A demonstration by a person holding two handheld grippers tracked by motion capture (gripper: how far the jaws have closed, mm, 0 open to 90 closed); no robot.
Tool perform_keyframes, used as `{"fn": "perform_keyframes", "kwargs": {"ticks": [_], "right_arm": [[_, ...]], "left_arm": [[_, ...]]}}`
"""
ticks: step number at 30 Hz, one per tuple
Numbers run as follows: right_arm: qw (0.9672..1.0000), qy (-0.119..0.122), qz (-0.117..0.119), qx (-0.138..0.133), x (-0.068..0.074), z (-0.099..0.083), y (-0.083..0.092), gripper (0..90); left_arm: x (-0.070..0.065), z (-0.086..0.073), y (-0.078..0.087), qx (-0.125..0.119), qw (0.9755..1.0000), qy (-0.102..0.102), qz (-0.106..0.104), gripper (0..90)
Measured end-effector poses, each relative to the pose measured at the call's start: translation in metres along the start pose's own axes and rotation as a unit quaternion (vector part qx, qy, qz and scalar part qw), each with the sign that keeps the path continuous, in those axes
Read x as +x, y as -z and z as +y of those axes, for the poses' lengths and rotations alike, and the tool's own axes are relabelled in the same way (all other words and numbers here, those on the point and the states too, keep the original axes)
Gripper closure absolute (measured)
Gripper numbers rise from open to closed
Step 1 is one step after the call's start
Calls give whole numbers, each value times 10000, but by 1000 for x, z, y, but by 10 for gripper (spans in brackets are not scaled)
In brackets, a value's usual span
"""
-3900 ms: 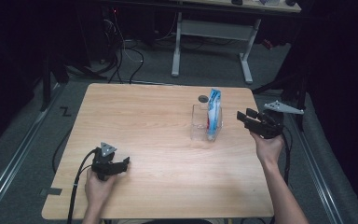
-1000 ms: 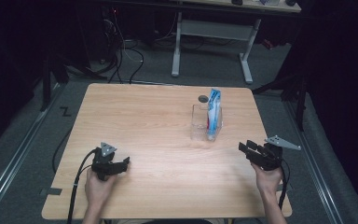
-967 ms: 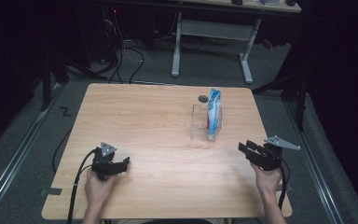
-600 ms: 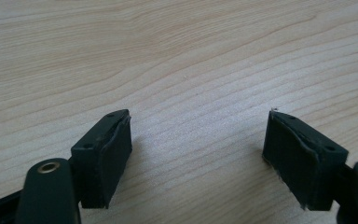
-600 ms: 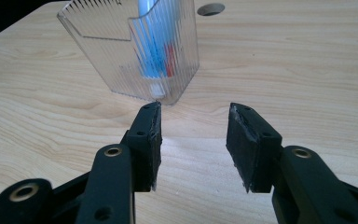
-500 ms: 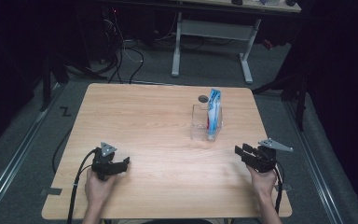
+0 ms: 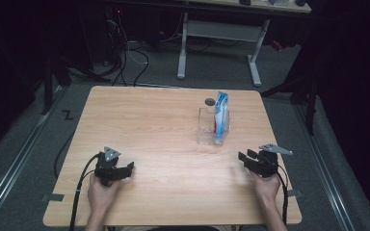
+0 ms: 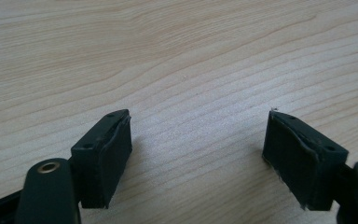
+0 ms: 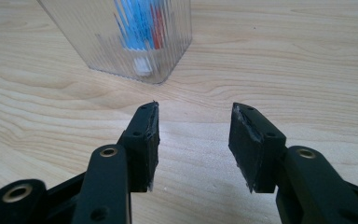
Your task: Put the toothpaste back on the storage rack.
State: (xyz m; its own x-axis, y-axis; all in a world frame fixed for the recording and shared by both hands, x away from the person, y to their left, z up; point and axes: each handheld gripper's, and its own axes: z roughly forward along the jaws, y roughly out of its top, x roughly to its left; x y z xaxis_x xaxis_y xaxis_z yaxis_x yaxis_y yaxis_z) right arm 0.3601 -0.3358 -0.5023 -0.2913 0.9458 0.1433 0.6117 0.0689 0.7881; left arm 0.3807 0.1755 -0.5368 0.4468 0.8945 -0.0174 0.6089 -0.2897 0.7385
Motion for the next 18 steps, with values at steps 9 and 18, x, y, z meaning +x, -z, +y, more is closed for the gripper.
{"fn": "perform_keyframes", "kwargs": {"ticks": [9,18], "right_arm": [[9998,32,-96,144,2,-3,-16,523],[9993,66,-259,279,-2,-5,-25,518]], "left_arm": [[0,0,0,1,10000,0,0,239],[0,0,0,1,10000,-1,1,239]]}}
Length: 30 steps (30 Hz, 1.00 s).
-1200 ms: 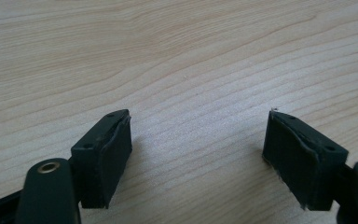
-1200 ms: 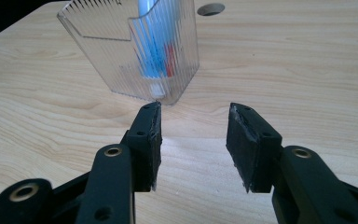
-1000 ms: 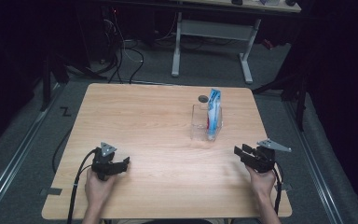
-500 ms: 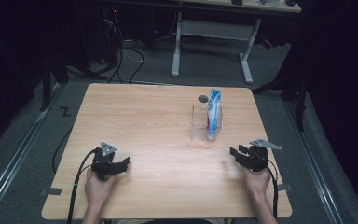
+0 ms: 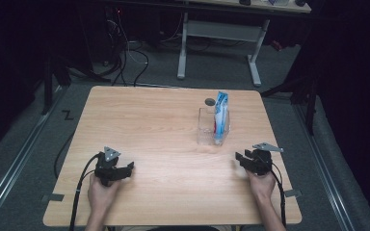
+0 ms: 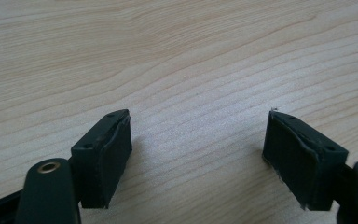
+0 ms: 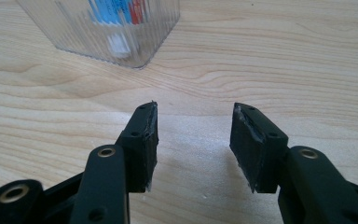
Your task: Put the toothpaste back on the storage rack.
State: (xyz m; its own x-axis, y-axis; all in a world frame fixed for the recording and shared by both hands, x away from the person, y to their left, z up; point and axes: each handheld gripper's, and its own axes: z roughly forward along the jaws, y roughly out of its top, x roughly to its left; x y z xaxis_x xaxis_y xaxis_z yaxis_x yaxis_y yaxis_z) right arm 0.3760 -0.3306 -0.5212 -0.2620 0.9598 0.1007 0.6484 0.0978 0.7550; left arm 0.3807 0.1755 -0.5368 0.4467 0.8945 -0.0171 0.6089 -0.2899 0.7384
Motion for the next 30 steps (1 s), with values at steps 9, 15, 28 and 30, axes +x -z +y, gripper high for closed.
{"fn": "perform_keyframes", "kwargs": {"ticks": [9,15,28,30], "right_arm": [[9998,56,-176,-7,0,-2,-6,512],[9997,52,-233,9,0,-3,-9,509],[9978,391,-499,180,7,-2,-12,461],[9980,377,-466,181,6,-3,-12,447]], "left_arm": [[0,0,0,-1,10000,0,-1,239],[0,0,0,0,10000,-1,0,239],[0,0,0,4,10000,-2,-3,239],[0,0,0,3,10000,-4,-5,238]]}}
